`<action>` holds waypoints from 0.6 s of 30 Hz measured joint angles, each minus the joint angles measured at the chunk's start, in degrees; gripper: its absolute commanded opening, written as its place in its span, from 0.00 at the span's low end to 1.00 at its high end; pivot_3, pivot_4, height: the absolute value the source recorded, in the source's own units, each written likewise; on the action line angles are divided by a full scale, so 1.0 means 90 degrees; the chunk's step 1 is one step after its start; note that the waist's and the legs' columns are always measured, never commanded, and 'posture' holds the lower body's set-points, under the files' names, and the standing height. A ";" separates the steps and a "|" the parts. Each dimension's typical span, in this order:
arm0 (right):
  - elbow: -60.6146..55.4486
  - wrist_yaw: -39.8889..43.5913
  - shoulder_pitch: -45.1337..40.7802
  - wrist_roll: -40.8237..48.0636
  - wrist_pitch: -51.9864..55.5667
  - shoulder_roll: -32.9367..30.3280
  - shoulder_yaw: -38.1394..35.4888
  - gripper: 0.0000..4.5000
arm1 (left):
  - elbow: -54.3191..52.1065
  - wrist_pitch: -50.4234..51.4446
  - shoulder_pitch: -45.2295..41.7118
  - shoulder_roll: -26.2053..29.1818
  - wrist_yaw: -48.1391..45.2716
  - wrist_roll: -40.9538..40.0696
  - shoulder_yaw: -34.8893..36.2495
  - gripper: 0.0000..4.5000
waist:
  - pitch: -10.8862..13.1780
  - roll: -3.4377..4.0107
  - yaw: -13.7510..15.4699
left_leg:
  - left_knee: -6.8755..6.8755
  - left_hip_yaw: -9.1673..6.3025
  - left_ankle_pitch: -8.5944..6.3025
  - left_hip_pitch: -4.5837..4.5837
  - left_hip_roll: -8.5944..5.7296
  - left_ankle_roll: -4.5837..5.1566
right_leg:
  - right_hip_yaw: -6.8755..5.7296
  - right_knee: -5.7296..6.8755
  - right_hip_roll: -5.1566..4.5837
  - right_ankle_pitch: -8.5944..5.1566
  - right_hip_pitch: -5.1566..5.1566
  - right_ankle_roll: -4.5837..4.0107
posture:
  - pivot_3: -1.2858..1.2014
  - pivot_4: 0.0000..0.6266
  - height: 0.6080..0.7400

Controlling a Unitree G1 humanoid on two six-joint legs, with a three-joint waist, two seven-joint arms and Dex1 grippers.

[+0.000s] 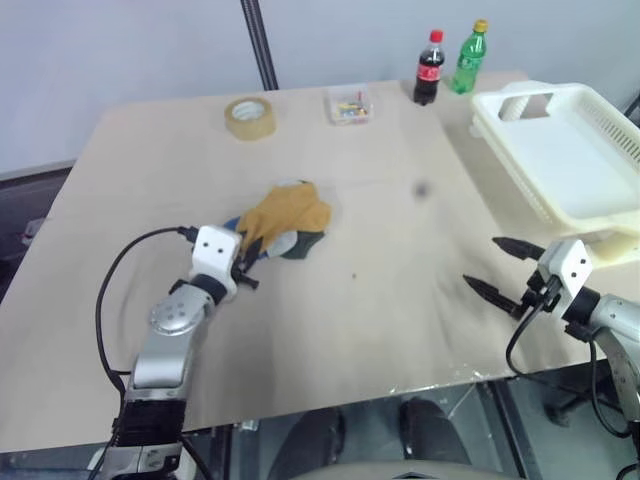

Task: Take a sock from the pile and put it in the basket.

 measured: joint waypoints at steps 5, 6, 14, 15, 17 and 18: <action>0.0138 0.0003 -0.0139 -0.0045 -0.0071 -0.0001 0.0039 1.00 | -0.0386 0.0073 0.0292 -0.0101 -0.0025 -0.0166 0.0060 0.01 | 0.0000 -0.0001 0.0012 | 0.0000 0.0000 0.0000 -0.0001 0.0000 0.0000 | 0.0000 -0.0001 -0.0001 0.0000 0.0000 0.0000 | 0.52 0.24 1.00; 0.0164 0.0004 -0.0162 -0.0050 -0.0074 -0.0001 0.0044 1.00 | -0.0477 0.0115 0.0345 -0.0119 -0.0047 -0.0225 0.0068 0.01 | 0.0000 0.0000 0.0014 | 0.0000 0.0000 0.0000 -0.0001 0.0000 0.0000 | 0.0000 0.0000 -0.0001 0.0000 0.0000 0.0000 | 0.52 0.24 1.00; 0.0245 0.0005 -0.0325 -0.0075 -0.0099 0.0001 0.0160 1.00 | -0.1221 0.0492 0.0407 -0.0633 -0.0247 -0.0557 -0.0535 0.01 | 0.0000 -0.0002 0.0049 | 0.0002 0.0000 0.0000 -0.0001 -0.0001 0.0000 | -0.0002 0.0000 -0.0001 0.0000 0.0003 0.0000 | 0.52 0.24 1.00; 0.0247 0.0005 -0.0328 -0.0077 -0.0114 0.0001 0.0173 1.00 | -0.1216 0.0525 0.0366 -0.0704 -0.0240 -0.0469 -0.0730 0.01 | 0.0000 -0.0003 0.0057 | 0.0002 0.0000 0.0000 -0.0001 -0.0002 0.0000 | -0.0002 0.0000 -0.0001 0.0000 0.0003 0.0000 | 0.52 0.24 1.00; 0.0252 -0.0004 -0.0337 -0.0079 -0.0121 0.0001 0.0177 1.00 | -0.1114 0.0596 0.0208 -0.0899 -0.0288 -0.0305 -0.1254 0.01 | 0.0000 -0.0004 0.0078 | 0.0003 0.0001 0.0000 -0.0002 -0.0003 0.0001 | -0.0002 0.0000 -0.0001 0.0000 0.0003 0.0000 | 0.52 0.24 1.00; 0.0252 -0.0018 -0.0340 -0.0080 -0.0121 0.0001 0.0177 1.00 | -0.1069 0.0617 0.0160 -0.0963 -0.0362 -0.0284 -0.1472 0.01 | 0.0000 -0.0004 0.0089 | 0.0003 0.0001 0.0000 -0.0001 -0.0003 0.0001 | -0.0002 0.0000 -0.0001 0.0000 0.0003 0.0000 | 0.52 0.24 1.00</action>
